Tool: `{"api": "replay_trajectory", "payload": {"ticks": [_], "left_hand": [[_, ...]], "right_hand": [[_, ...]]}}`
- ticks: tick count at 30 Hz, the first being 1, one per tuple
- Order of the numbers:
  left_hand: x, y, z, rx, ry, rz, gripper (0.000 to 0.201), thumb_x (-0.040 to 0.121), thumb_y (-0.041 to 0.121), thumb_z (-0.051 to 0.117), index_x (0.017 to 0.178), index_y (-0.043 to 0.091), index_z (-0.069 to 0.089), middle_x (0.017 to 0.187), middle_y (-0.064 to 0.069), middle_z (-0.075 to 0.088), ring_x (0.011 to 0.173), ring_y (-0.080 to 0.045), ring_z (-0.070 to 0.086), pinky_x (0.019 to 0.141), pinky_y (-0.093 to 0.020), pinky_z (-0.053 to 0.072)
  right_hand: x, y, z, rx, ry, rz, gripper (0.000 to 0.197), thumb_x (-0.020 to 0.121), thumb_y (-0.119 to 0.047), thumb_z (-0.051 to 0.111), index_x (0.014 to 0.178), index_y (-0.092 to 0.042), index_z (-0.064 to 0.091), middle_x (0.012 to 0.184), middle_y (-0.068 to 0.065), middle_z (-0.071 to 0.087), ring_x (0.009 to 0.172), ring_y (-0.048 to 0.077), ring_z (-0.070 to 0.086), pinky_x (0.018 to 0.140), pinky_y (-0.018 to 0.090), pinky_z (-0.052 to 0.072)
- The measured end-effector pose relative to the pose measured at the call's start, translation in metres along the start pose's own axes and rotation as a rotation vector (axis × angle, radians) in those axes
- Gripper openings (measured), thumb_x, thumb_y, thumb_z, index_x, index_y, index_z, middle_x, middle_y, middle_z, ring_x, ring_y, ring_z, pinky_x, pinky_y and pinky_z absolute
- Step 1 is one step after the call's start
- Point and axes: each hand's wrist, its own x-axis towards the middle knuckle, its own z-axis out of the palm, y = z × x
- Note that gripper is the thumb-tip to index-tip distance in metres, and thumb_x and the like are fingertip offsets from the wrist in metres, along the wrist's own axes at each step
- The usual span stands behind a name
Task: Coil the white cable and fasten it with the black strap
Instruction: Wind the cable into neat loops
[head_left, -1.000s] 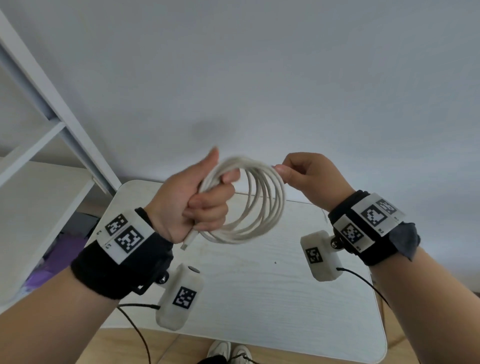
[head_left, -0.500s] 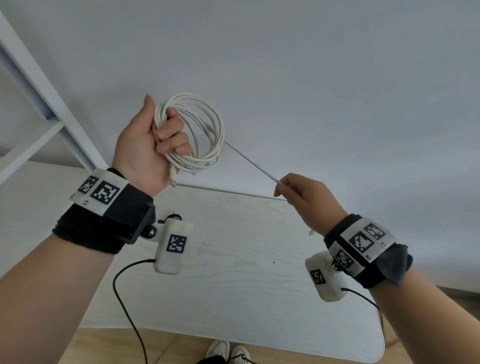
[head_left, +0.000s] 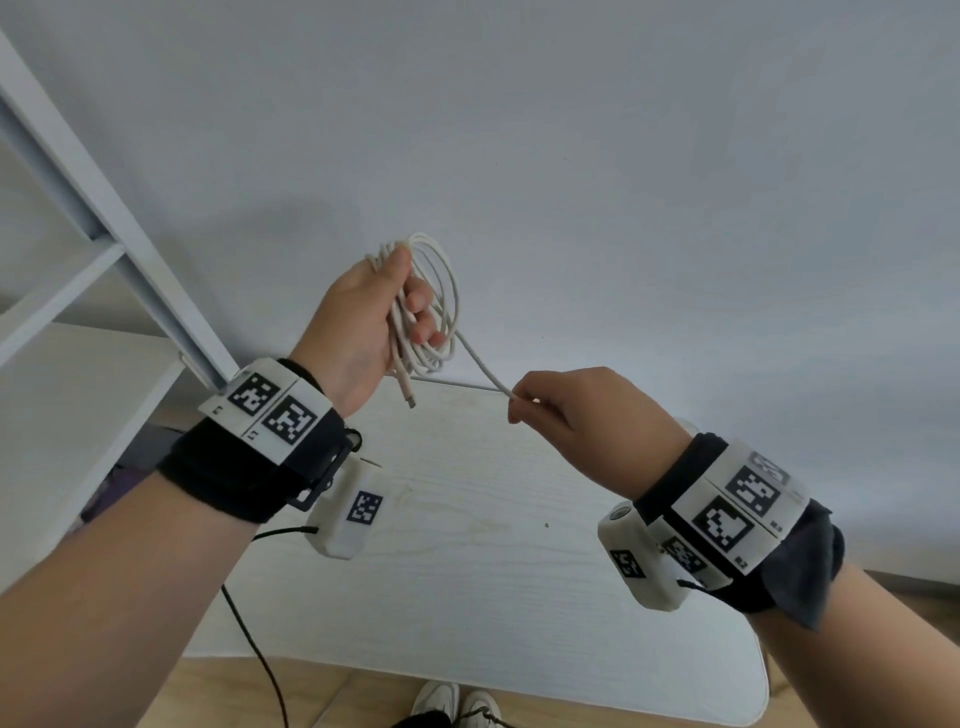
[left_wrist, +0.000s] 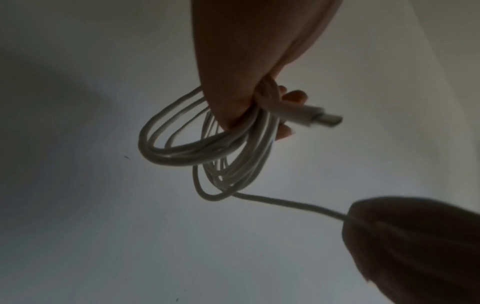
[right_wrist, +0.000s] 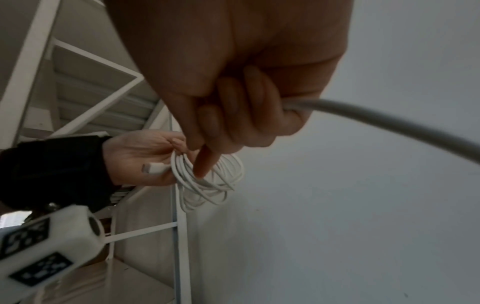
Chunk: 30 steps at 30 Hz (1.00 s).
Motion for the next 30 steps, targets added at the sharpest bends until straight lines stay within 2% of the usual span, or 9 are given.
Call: {"api": "replay_trajectory", "payload": {"ticks": [4,8,10,13,16,20,24,27,30], "left_hand": [[-0.004,-0.004,0.011,0.179,-0.005,0.03,0.022,0.1,0.024,0.037,0.081,0.014,0.042,0.056,0.006,0.047,0.047,-0.013,0.047,0.053,-0.024,0.05],[-0.008,-0.011,0.018,0.399,-0.01,0.085,0.015,0.1,0.024,0.038,0.09,0.015,0.047,0.06,0.005,0.054,0.054,-0.016,0.059,0.059,-0.031,0.054],[-0.011,-0.013,0.021,0.515,-0.031,0.116,0.018,0.099,0.025,0.039,0.099,0.009,0.047,0.066,0.0,0.06,0.058,-0.019,0.066,0.055,-0.026,0.052],[-0.014,-0.016,0.026,0.572,-0.072,0.125,0.023,0.099,0.023,0.039,0.108,0.003,0.044,0.077,-0.01,0.066,0.061,-0.018,0.07,0.052,-0.016,0.05],[-0.018,-0.018,0.027,0.657,-0.086,0.131,0.026,0.098,0.025,0.04,0.108,0.002,0.045,0.079,-0.006,0.068,0.056,-0.009,0.066,0.049,-0.014,0.047],[-0.019,-0.027,0.024,0.777,-0.063,0.165,0.033,0.097,0.029,0.043,0.1,-0.004,0.05,0.081,-0.008,0.057,0.06,-0.009,0.054,0.054,-0.012,0.045],[-0.023,-0.033,0.022,0.674,-0.15,0.07,0.027,0.099,0.021,0.038,0.1,-0.005,0.047,0.078,-0.031,0.054,0.057,-0.04,0.057,0.052,-0.036,0.051],[-0.03,-0.032,0.023,0.616,-0.228,-0.02,0.031,0.1,0.026,0.036,0.101,-0.004,0.046,0.055,-0.006,0.056,0.04,-0.022,0.054,0.057,-0.044,0.057],[-0.034,-0.033,0.025,0.597,-0.253,-0.047,0.036,0.1,0.031,0.035,0.095,-0.003,0.047,0.045,0.006,0.049,0.034,-0.014,0.043,0.052,-0.035,0.055]], "right_hand": [[0.0,-0.013,-0.001,-0.052,-0.055,-0.071,0.018,0.092,-0.034,0.048,0.1,-0.024,0.061,0.059,-0.016,0.045,0.06,0.004,0.045,0.065,0.028,0.042],[0.001,-0.02,0.002,-0.098,-0.107,-0.11,0.022,0.094,-0.031,0.043,0.109,-0.026,0.057,0.1,-0.008,0.067,0.091,0.018,0.061,0.079,0.038,0.05],[0.003,-0.023,0.005,-0.137,-0.114,-0.13,0.022,0.094,-0.031,0.041,0.108,-0.023,0.056,0.103,-0.004,0.067,0.093,0.022,0.061,0.078,0.041,0.051],[0.004,-0.025,0.007,-0.189,-0.112,-0.16,0.022,0.095,-0.031,0.039,0.1,-0.019,0.056,0.094,0.0,0.067,0.084,0.025,0.062,0.073,0.042,0.052],[0.005,-0.028,0.003,-0.154,-0.072,-0.173,0.022,0.094,-0.03,0.042,0.087,-0.017,0.057,0.078,-0.001,0.06,0.071,0.024,0.057,0.067,0.042,0.051],[0.008,-0.033,-0.008,-0.082,-0.015,-0.173,0.015,0.089,-0.03,0.054,0.088,-0.019,0.064,0.079,-0.009,0.057,0.073,0.015,0.055,0.069,0.037,0.049],[0.011,-0.033,-0.014,-0.03,0.074,-0.144,0.013,0.078,-0.029,0.066,0.072,-0.024,0.055,0.058,-0.016,0.042,0.057,0.002,0.043,0.059,0.028,0.041],[0.013,-0.032,-0.018,-0.01,0.095,-0.111,0.026,0.072,-0.035,0.07,0.068,-0.027,0.046,0.057,-0.015,0.039,0.055,0.003,0.041,0.056,0.027,0.038],[0.015,-0.03,-0.021,0.009,0.079,-0.102,0.031,0.07,-0.04,0.072,0.064,-0.03,0.043,0.056,-0.014,0.043,0.055,0.004,0.042,0.055,0.025,0.036]]}}
